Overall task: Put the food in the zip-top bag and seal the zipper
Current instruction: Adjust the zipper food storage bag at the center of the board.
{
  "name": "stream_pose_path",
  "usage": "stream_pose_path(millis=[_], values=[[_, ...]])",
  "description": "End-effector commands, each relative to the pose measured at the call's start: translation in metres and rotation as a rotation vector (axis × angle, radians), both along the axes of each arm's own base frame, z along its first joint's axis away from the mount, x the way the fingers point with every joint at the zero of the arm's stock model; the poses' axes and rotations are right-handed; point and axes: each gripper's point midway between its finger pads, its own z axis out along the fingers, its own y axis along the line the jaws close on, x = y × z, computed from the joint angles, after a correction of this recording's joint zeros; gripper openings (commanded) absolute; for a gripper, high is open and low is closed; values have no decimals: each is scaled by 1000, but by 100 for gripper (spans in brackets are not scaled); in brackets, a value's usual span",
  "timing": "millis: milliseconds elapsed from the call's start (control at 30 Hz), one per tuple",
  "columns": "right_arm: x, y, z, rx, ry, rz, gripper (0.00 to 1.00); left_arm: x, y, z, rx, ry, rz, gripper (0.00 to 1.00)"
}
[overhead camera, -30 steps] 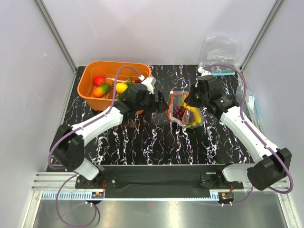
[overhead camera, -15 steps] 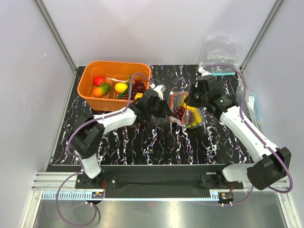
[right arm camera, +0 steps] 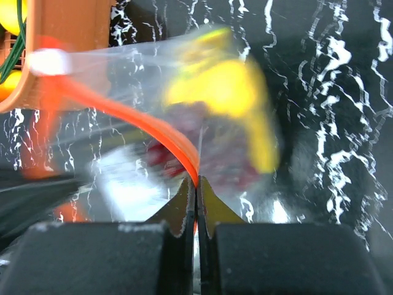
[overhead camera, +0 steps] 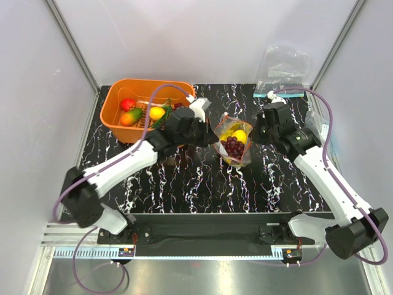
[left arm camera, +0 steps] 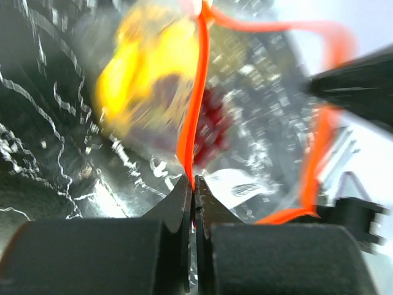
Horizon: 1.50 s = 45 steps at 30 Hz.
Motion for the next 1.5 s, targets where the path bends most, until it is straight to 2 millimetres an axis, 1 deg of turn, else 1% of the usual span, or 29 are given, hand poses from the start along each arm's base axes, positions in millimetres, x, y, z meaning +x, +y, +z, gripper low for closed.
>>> stream_pose_path(millis=[0, 33, 67, 133, 167, 333, 433, 467, 567, 600, 633, 667, 700, 733, 767, 800, 833, 1000, 1133, 1233, 1333, 1467], values=[[-11, -12, 4, -1, 16, -56, 0, -17, 8, 73, -71, -144, -25, 0], [-17, -13, -1, 6, 38, -62, 0, -24, 9, 83, -91, -157, -40, 0], [-19, -12, -3, 17, 42, -58, 0, -28, 9, 88, -97, -162, -48, 0], [-25, -8, -3, 57, 46, -45, 0, -38, 7, 96, -107, -170, -73, 1], [-28, -7, -6, 63, 50, -43, 0, -43, 5, 96, -115, -161, -96, 2], [-30, -6, -8, 67, 68, -33, 0, -44, 6, 73, -64, -131, -106, 1], [-31, -2, -10, 80, 77, -27, 0, -41, 9, 70, -43, -143, -98, 1], [-31, -2, -9, 89, 73, -26, 0, -40, 10, 73, -35, -148, -94, 1], [-33, 2, -7, 121, 64, -20, 0, -37, 8, 63, 20, -135, -113, 0], [-34, 3, -6, 129, 62, -18, 0, -34, 6, 61, 35, -138, -120, 0], [-35, 3, -5, 137, 61, -22, 0, -35, 5, 60, 40, -134, -127, 0], [-35, 3, -4, 138, 59, -22, 0, -33, 6, 58, 46, -136, -117, 0], [-36, 3, -5, 138, 59, -22, 0, -35, 10, 53, 45, -133, -103, 0], [-36, 2, -7, 134, 67, -24, 0, -34, 12, 51, 37, -139, -91, 0], [-36, 3, -6, 134, 71, -20, 0, -31, 11, 53, 15, -161, -78, 0], [-37, 4, -9, 131, 82, -15, 0, -33, 14, 55, 6, -170, -68, 0], [-37, 5, -11, 135, 92, -14, 0, -33, 16, 50, 15, -164, -65, 0], [-38, 9, -16, 157, 110, -8, 0, -32, 15, 40, 33, -153, -68, 0], [-36, 2, -21, 124, 118, -39, 0, -32, 13, 42, 22, -158, -76, 0], [-39, 2, -21, 123, 134, -43, 0, -33, 15, 43, 29, -163, -81, 0], [-39, 2, -19, 135, 119, -46, 0, -34, 18, 40, 44, -165, -79, 0], [-40, -10, -18, 97, 97, -83, 0, -30, 17, 35, 52, -166, -73, 0]])
